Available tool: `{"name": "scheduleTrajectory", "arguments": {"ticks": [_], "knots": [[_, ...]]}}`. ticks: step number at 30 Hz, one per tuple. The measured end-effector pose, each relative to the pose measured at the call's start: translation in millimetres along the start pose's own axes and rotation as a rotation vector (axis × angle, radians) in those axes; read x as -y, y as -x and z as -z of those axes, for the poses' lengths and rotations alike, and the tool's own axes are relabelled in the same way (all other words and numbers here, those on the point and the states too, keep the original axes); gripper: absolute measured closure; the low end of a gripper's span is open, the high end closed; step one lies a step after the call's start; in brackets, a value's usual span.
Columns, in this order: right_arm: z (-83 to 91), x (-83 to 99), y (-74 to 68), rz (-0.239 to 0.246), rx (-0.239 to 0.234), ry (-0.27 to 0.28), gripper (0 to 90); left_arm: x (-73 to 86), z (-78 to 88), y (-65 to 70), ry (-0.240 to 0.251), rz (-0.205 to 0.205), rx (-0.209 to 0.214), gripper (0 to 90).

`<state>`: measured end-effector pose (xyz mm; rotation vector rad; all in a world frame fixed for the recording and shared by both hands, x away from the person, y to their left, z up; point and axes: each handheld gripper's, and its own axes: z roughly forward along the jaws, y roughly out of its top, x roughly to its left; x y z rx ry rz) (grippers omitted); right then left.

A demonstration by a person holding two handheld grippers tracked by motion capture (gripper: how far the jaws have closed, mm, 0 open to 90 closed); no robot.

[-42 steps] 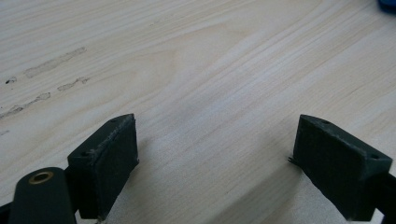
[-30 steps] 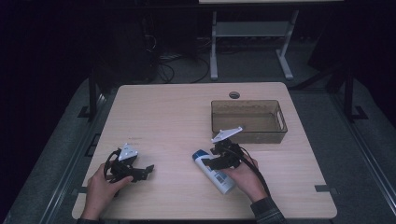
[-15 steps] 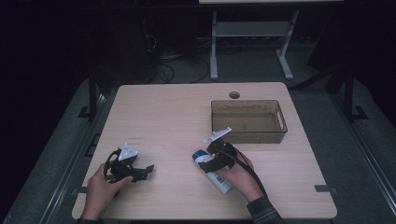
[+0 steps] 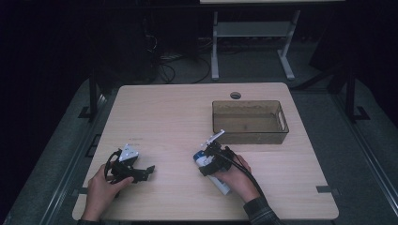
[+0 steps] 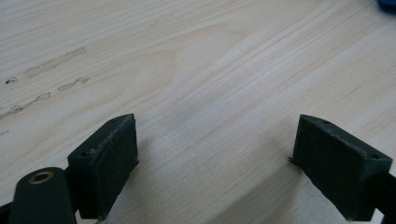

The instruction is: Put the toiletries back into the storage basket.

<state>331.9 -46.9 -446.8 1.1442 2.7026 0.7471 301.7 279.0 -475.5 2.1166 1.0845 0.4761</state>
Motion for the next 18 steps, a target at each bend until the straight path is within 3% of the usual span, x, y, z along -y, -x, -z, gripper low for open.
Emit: {"name": "scheduleTrajectory", "arguments": {"ticks": [5,18], "knots": [[-5.9,0.5,-1.7,0.005,0.009,-0.022,22.1,0.0,0.0,-0.1,-0.001,-0.001,-0.001,12.7],[-6.4,0.5,-7.4,0.032,0.037,-0.012,31.6,0.0,0.0,0.0,0.000,-0.001,-0.001,12.7]]}}
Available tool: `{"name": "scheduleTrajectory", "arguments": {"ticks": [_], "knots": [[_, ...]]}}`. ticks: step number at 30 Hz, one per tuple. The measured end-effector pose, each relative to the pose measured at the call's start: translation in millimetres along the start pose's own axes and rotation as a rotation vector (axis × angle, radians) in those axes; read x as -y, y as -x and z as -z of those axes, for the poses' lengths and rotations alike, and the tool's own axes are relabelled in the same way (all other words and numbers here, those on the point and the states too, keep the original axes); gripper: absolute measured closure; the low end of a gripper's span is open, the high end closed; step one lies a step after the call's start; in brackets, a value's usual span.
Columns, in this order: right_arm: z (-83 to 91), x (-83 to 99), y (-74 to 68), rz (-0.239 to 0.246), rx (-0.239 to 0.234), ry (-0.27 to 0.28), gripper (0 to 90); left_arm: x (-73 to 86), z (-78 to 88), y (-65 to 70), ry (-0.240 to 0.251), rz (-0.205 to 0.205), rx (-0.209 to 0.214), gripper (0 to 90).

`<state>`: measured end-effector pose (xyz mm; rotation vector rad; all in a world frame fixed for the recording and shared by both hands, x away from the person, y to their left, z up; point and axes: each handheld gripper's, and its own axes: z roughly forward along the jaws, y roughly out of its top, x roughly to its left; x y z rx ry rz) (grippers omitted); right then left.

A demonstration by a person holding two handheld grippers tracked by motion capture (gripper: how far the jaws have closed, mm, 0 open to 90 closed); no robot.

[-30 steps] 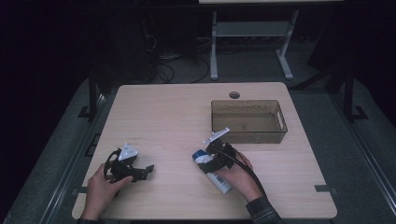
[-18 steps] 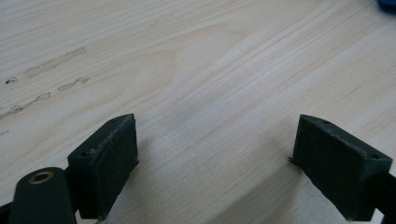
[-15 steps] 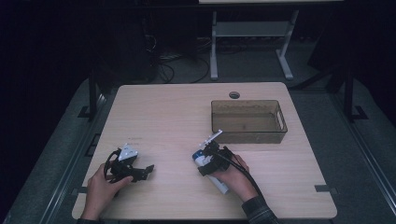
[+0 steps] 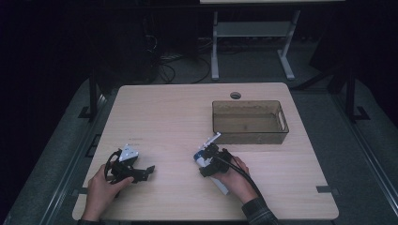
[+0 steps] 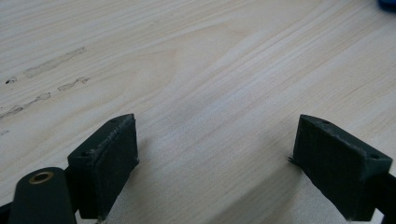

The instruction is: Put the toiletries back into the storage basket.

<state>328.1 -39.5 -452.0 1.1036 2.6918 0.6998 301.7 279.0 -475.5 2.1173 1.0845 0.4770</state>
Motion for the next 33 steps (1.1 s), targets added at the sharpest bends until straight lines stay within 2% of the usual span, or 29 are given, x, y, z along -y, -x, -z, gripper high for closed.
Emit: {"name": "scheduleTrajectory", "arguments": {"ticks": [13,21,33], "knots": [[4.9,2.6,4.2,-0.013,-0.040,0.031,32.3,0.0,0.0,0.0,0.000,0.001,0.000,12.7],[18.4,4.0,6.3,-0.022,-0.074,0.107,32.4,0.0,-0.1,0.1,0.002,0.002,0.000,12.7],[39.9,6.7,9.5,-0.019,-0.089,0.218,32.6,0.0,-0.1,0.1,0.003,0.003,0.000,12.7]]}}
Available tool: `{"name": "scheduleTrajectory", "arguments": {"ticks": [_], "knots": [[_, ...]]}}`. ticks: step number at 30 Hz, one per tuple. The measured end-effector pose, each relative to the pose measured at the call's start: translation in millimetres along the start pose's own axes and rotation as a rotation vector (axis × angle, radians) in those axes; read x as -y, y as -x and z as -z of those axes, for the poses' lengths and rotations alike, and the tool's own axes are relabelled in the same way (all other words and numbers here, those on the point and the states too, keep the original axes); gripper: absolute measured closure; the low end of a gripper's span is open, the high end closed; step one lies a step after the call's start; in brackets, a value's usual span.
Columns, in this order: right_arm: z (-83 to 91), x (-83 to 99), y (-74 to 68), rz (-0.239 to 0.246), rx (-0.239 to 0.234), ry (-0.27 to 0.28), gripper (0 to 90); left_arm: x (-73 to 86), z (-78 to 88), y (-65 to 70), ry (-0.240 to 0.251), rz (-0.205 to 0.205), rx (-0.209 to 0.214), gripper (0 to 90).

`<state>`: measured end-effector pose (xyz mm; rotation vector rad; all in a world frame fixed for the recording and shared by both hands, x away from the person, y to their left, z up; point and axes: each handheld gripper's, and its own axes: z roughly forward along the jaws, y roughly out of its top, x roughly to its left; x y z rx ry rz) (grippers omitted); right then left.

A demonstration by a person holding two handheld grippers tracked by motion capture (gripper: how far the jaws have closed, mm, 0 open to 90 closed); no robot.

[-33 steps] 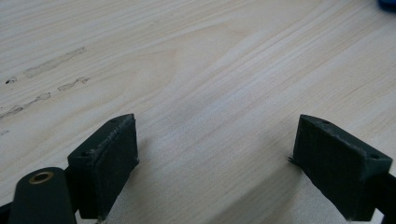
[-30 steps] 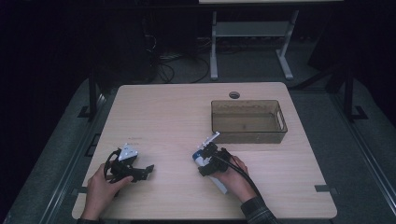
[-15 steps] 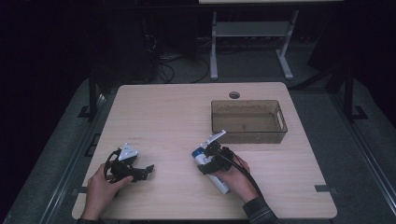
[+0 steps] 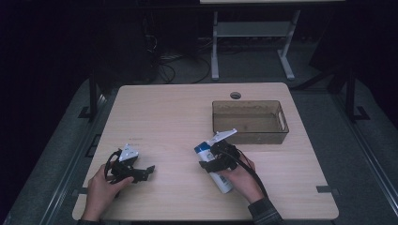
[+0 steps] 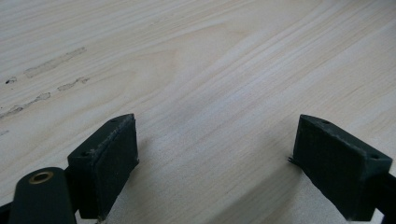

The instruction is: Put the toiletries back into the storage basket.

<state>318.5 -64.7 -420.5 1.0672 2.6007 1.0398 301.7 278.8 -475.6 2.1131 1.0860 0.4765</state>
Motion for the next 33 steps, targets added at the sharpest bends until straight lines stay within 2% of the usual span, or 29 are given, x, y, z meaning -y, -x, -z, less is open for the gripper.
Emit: {"name": "scheduleTrajectory", "arguments": {"ticks": [10,21,33], "knots": [[16.8,0.4,2.3,-0.003,-0.006,0.072,32.8,0.0,-0.1,0.1,0.001,0.002,0.000,12.7],[35.9,5.9,7.9,-0.004,-0.017,0.200,32.9,-0.1,0.0,0.1,-0.001,0.002,0.001,12.7],[47.2,13.9,13.4,-0.009,-0.036,0.292,33.0,0.0,0.0,0.0,0.000,0.000,0.000,12.7]]}}
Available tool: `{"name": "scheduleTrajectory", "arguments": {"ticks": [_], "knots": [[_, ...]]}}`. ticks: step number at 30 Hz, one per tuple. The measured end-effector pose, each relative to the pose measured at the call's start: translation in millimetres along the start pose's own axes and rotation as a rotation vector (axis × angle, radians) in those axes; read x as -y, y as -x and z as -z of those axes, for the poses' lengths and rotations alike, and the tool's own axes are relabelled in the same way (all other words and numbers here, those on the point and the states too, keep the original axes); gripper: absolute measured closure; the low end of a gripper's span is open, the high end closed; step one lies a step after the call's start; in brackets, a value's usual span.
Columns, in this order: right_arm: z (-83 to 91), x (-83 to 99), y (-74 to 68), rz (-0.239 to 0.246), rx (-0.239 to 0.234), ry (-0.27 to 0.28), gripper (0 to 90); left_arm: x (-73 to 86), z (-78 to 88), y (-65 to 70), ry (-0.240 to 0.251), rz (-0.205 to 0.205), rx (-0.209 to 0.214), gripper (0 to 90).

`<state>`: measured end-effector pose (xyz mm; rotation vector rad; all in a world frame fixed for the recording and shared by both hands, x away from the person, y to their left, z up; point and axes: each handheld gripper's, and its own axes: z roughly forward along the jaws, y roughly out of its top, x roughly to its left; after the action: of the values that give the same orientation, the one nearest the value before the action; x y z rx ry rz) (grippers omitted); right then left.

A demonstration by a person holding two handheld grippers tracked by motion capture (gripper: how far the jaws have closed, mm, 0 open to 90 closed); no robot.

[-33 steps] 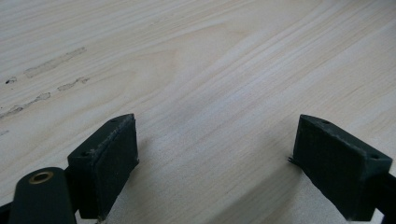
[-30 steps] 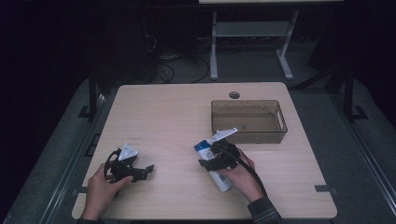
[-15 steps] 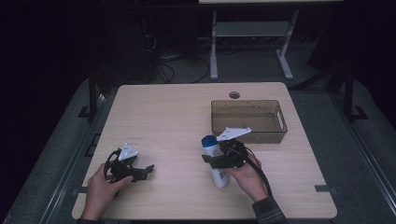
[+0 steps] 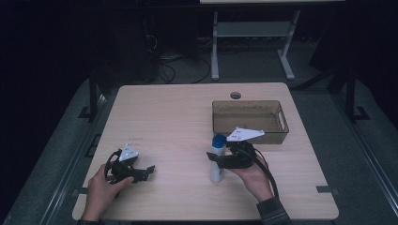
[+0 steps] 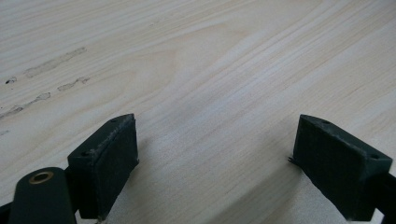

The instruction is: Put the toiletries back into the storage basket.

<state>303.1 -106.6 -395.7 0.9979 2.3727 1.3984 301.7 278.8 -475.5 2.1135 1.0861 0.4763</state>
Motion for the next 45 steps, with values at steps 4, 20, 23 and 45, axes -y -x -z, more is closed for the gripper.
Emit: {"name": "scheduleTrajectory", "arguments": {"ticks": [4,20,23,45], "knots": [[4.1,0.3,1.3,0.000,-0.003,0.019,32.9,0.0,0.1,-0.1,-0.001,-0.001,0.000,12.7],[14.4,-14.1,5.2,0.022,0.008,0.070,32.9,-0.1,0.0,0.0,0.000,0.002,0.001,12.7],[15.4,-18.1,6.3,0.030,0.011,0.076,32.9,-0.1,-0.1,0.1,0.000,0.003,0.001,12.7],[21.8,-56.8,18.3,0.047,0.060,0.119,32.9,-0.2,0.0,-0.1,0.000,0.000,-0.001,12.7]]}}
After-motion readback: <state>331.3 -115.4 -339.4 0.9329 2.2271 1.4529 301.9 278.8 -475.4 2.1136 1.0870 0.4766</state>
